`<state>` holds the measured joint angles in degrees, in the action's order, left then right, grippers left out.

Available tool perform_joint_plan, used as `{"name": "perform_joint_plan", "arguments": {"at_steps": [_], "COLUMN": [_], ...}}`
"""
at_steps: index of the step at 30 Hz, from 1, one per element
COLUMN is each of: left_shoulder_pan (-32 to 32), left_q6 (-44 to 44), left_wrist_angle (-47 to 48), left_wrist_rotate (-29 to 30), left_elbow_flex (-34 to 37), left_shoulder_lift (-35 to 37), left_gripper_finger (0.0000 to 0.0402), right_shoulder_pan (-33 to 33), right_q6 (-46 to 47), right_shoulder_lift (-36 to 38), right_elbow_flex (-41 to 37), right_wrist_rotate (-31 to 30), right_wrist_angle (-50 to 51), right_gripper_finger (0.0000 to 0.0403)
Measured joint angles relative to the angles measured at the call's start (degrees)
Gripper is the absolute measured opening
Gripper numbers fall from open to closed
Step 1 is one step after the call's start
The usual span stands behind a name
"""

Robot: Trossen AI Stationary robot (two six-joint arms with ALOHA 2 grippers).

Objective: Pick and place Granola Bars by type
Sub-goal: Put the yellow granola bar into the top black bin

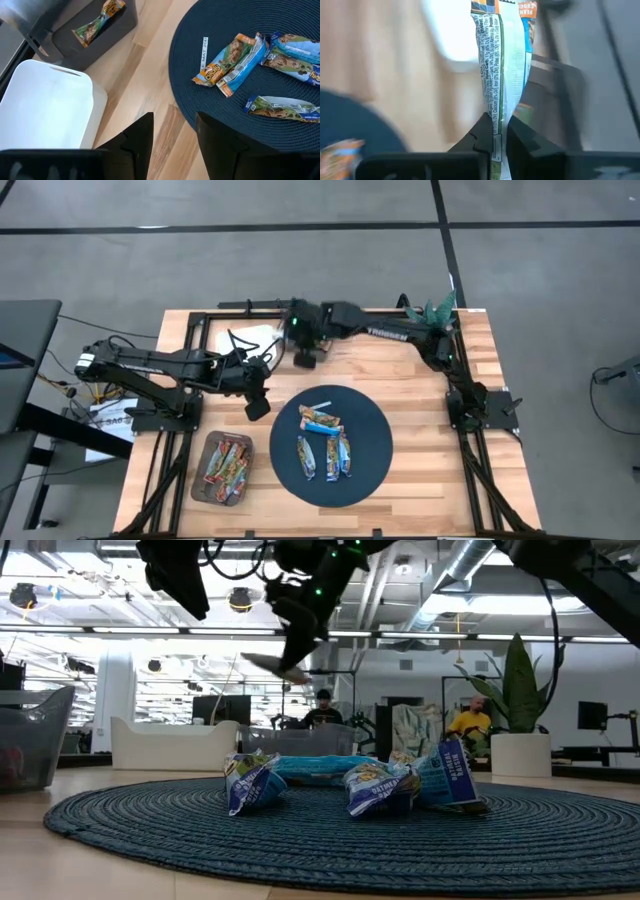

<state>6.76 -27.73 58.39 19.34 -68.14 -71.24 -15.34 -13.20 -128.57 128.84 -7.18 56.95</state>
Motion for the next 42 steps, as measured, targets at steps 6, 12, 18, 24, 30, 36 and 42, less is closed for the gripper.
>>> {"name": "perform_joint_plan", "arguments": {"at_steps": [6,12,18,24,30,36,42], "left_shoulder_pan": [0.0,0.0,0.0,0.0,0.0,0.0,0.0], "left_q6": [0.3,0.5,0.5,0.5,0.5,0.4,-0.8], "left_wrist_angle": [0.0,0.0,0.0,0.0,0.0,0.0,0.0], "left_wrist_rotate": [0.0,0.0,0.1,0.1,0.1,0.1,-0.6], "left_elbow_flex": [0.0,0.0,0.0,0.0,0.0,0.0,0.0], "left_shoulder_lift": [0.0,0.0,0.0,0.0,0.0,0.0,0.0], "left_gripper_finger": [0.0141,0.0141,0.0141,0.0141,0.0141,0.0141,0.0141], "right_shoulder_pan": [-6.0,-8.0,-8.0,-7.3,-6.0,-1.9,3.4], "right_q6": [5.8,6.8,5.7,5.8,7.1,5.7,2.8], "right_shoulder_lift": [0.0,-0.1,-0.1,-0.1,0.0,0.5,0.6], "right_elbow_flex": [1.1,1.1,1.1,1.1,1.1,1.1,1.1], "right_wrist_rotate": [-0.3,1.1,3.2,3.2,9.0,17.7,22.0], "right_wrist_angle": [4.1,6.7,6.7,6.7,10.1,18.4,22.8], "right_gripper_finger": [0.0028,0.0041,0.0104,0.0177,0.0216,0.0223,0.0217]}}
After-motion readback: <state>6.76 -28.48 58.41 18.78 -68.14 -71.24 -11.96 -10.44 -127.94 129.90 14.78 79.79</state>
